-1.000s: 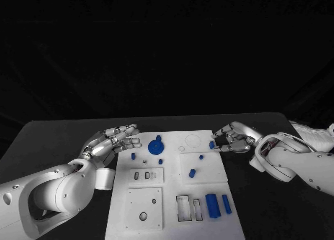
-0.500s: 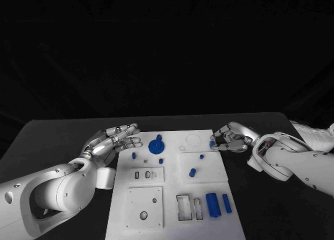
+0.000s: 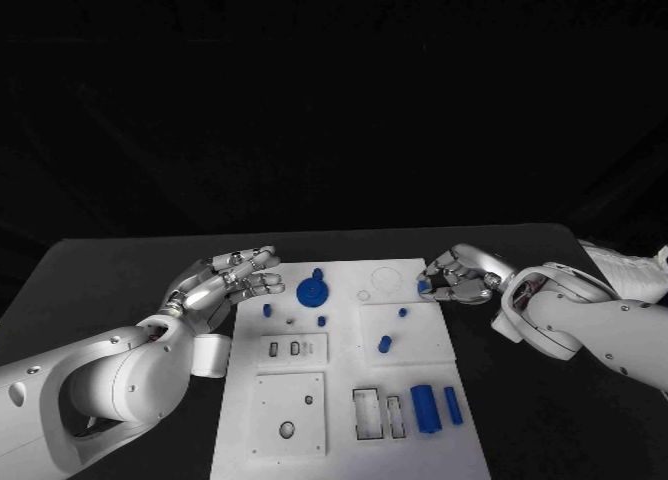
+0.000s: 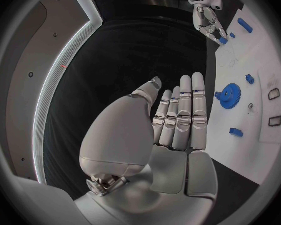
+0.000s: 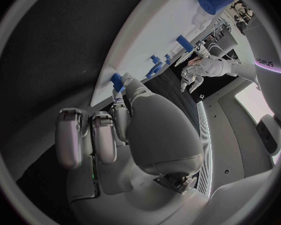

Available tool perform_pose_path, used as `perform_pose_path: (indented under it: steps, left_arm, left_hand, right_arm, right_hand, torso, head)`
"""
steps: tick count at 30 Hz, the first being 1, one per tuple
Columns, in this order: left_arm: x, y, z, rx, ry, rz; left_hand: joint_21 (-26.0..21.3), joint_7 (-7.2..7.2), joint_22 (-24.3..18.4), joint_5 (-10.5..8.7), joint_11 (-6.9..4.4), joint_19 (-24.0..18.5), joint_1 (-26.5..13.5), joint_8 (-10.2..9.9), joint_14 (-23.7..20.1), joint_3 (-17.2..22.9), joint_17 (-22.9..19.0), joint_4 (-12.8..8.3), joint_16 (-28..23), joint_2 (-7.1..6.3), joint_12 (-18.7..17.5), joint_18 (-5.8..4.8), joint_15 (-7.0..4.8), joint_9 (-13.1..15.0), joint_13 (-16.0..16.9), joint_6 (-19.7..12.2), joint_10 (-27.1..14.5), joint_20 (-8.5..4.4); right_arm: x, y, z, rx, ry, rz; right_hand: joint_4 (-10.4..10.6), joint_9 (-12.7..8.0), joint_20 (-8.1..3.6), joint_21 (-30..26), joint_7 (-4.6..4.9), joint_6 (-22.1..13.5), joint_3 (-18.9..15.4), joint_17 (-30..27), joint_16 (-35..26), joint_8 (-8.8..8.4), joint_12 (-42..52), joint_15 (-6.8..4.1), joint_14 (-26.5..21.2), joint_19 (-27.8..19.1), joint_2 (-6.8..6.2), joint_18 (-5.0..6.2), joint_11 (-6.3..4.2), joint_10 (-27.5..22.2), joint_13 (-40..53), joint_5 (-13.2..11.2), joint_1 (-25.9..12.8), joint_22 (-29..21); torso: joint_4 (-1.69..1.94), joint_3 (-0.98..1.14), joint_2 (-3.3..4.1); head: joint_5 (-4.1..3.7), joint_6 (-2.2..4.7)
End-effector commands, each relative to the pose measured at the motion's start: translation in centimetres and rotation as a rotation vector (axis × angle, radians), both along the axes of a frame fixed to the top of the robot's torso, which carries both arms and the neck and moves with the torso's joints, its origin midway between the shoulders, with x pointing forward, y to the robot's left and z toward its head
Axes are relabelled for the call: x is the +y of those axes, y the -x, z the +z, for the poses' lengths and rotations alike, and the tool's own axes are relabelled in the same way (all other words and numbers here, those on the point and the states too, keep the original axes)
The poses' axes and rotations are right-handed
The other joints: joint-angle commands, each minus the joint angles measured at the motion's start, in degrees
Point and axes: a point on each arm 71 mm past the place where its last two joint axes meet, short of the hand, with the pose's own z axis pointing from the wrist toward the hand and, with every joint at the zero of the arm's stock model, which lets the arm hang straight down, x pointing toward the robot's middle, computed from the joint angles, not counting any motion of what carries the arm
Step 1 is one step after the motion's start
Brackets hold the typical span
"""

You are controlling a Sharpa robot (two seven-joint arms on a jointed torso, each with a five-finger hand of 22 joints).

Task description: Assemble the parts on the task board

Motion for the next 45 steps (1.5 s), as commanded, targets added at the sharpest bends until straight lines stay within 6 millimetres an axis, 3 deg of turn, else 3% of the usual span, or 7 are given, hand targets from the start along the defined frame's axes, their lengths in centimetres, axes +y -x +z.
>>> perform_pose_path:
  steps: [1, 30, 36, 41, 45]
  left_arm:
    - [-0.2, 0.1, 0.1, -0.007, 0.014, -0.019]
    - [-0.2, 0.1, 0.1, -0.006, 0.014, -0.020]
    - [-0.2, 0.1, 0.1, -0.006, 0.014, -0.019]
    - [-0.3, 0.1, 0.1, -0.006, 0.014, -0.020]
    - [-0.3, 0.0, 0.1, -0.005, 0.013, -0.018]
  left_hand:
    - [0.24, -0.02, 0.07, -0.26, -0.16, -0.39, 0.30, -0.13, -0.28, 0.04, 0.07, -0.21, -0.35, 0.04, -0.26, 0.48, -0.18, -0.06, -0.04, -0.34, -0.39, -0.03]
    - [0.28, 0.00, 0.09, -0.25, -0.16, -0.42, 0.31, -0.13, -0.28, 0.10, 0.09, -0.27, -0.39, 0.04, -0.26, 0.48, -0.18, -0.07, -0.05, -0.36, -0.41, -0.04]
    - [0.28, 0.00, 0.09, -0.25, -0.16, -0.42, 0.31, -0.13, -0.28, 0.10, 0.09, -0.27, -0.39, 0.04, -0.26, 0.48, -0.18, -0.07, -0.05, -0.36, -0.41, -0.04]
    - [0.28, 0.00, 0.09, -0.25, -0.16, -0.42, 0.31, -0.13, -0.28, 0.10, 0.09, -0.27, -0.39, 0.04, -0.26, 0.48, -0.18, -0.07, -0.05, -0.36, -0.41, -0.04]
    - [0.41, 0.09, 0.16, -0.25, -0.09, -0.52, 0.27, -0.17, -0.29, 0.30, 0.18, -0.40, -0.51, 0.07, -0.30, 0.47, -0.15, -0.08, -0.06, -0.47, -0.54, -0.03]
  right_arm:
    - [0.2, 0.0, -0.3, 0.015, 0.021, 0.019]
    - [0.7, -0.5, -0.4, -0.031, 0.034, -0.018]
    - [1.2, -0.3, 0.5, -0.094, 0.000, -0.021]
    - [2.4, 0.2, 1.8, -0.131, -0.031, -0.011]
    - [4.0, 0.8, 2.9, -0.148, -0.045, 0.002]
  right_hand:
    - [-0.09, 0.09, -0.36, 0.37, -0.06, 0.38, 0.43, 14.37, 0.40, 0.26, 0.37, -0.27, 5.90, 0.70, 0.38, -1.16, -0.86, 0.92, 1.22, -0.40, -0.02, 1.73]
    - [-0.49, 0.20, -0.77, 0.50, -0.65, 2.02, 2.06, 14.67, 0.59, 0.61, 0.89, -0.70, 5.97, 0.82, 0.90, -1.20, -1.35, 1.25, 1.58, 0.40, -0.61, 1.98]
    - [-0.53, 0.31, -1.00, 0.60, -1.01, 2.82, 2.85, 15.00, 0.80, 0.89, 1.33, -0.94, 6.05, 0.91, 1.32, -1.24, -1.64, 1.52, 1.87, 0.92, -1.09, 2.18]
    - [-0.47, 0.31, -1.17, 0.59, -1.14, 2.98, 3.30, 15.08, 0.85, 0.89, 1.25, -1.10, 6.07, 0.93, 1.36, -1.24, -1.78, 1.54, 1.84, 1.90, -1.72, 2.16]
    - [-0.44, 0.31, -1.20, 0.52, -1.15, 3.02, 3.36, 15.08, 0.85, 0.89, 1.04, -1.12, 6.07, 0.87, 1.28, -1.21, -1.79, 1.46, 1.72, 2.07, -1.93, 2.01]
  torso:
    - [-0.01, 0.00, 0.02]
    - [0.02, -0.09, -0.08]
    - [-0.03, -0.01, -0.10]
    - [0.10, -0.25, -0.15]
    - [0.05, -0.19, -0.12]
  head:
    - [0.00, -0.01]
    - [0.13, -0.26]
    - [0.44, -0.32]
    - [0.37, -0.20]
    - [0.62, -0.30]
